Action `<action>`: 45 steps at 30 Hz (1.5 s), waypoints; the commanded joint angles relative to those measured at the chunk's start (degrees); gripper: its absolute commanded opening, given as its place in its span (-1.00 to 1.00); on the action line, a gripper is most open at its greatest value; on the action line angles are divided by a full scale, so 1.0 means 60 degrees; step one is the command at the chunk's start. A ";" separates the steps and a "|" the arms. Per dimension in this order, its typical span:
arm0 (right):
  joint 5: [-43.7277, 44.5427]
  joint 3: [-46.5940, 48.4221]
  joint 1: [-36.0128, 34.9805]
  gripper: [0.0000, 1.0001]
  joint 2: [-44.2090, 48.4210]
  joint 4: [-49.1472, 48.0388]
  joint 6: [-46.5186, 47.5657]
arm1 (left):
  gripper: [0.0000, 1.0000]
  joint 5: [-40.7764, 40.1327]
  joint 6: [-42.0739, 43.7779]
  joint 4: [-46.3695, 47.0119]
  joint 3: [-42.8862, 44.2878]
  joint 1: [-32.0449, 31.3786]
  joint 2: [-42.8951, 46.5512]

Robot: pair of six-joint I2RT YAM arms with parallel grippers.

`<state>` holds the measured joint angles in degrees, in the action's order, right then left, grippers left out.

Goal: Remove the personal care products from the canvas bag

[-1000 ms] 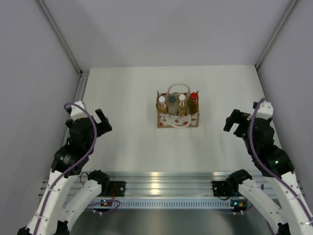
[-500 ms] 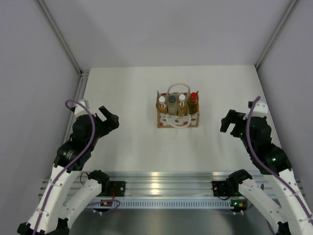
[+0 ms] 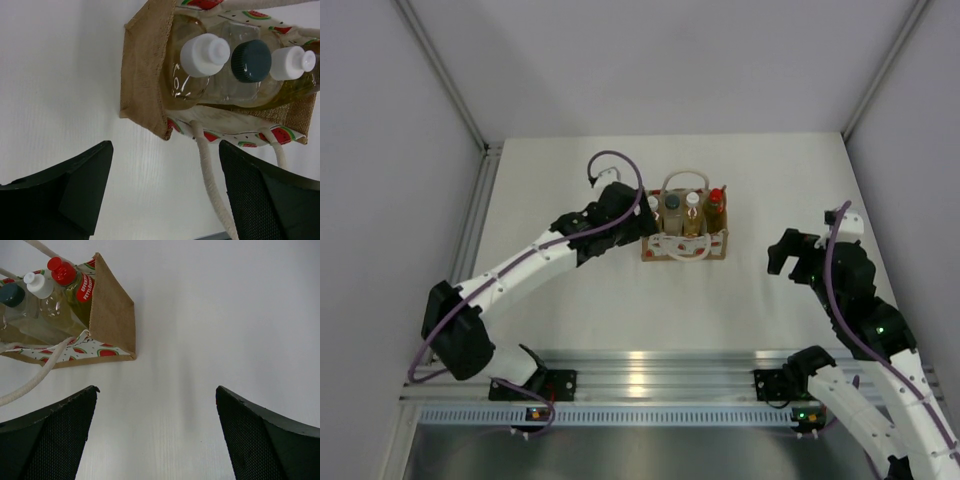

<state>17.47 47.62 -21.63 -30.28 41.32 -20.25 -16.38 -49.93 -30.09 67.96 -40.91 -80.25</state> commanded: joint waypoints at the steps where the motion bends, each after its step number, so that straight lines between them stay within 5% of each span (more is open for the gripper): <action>1: -0.0232 0.0077 -0.0043 0.99 0.0213 -0.0603 -0.0009 | 0.81 -0.1136 -0.0364 0.0576 0.0888 -0.0140 -0.0540; 12: -0.0596 0.0194 -0.0028 0.99 -0.0153 -0.0821 -0.0082 | 0.29 -0.1708 -0.0496 0.0970 0.0701 -0.0184 -0.1376; 16: -0.1037 0.0252 -0.0028 0.99 -0.0358 -0.1085 -0.0155 | -0.11 -0.1591 -0.0467 0.1381 0.0494 -0.0184 -0.1522; 18: -0.1256 0.0282 -0.0028 0.99 -0.0475 -0.1203 -0.0199 | -0.50 -0.1503 -0.0511 0.1396 0.0494 -0.0184 -0.1596; 27: -0.3805 0.0648 -0.0043 0.99 -0.1763 -0.2697 -0.0477 | -0.54 -0.1167 -0.0555 0.1879 -0.0033 -0.0199 -0.1816; 34: -0.4729 0.1071 -0.0379 0.99 -0.3341 -0.3825 -0.0858 | -0.93 -0.1224 -0.0701 0.1924 -0.0414 -0.0199 -0.1699; 37: -0.4174 0.1847 -0.1110 0.99 -0.4149 -0.3811 -0.0887 | -1.00 -0.1196 -0.0745 0.2084 -0.0634 -0.0199 -0.1698; 45: -0.0556 0.3986 -0.3555 0.57 -0.6889 -0.3752 -0.0990 | -1.00 -0.1254 -0.1169 0.2363 -0.1058 -0.0185 -0.1699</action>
<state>4.43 66.70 -39.05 -68.42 22.31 -25.67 -23.92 -55.00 -15.20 64.66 -41.93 -89.14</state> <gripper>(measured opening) 0.798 0.048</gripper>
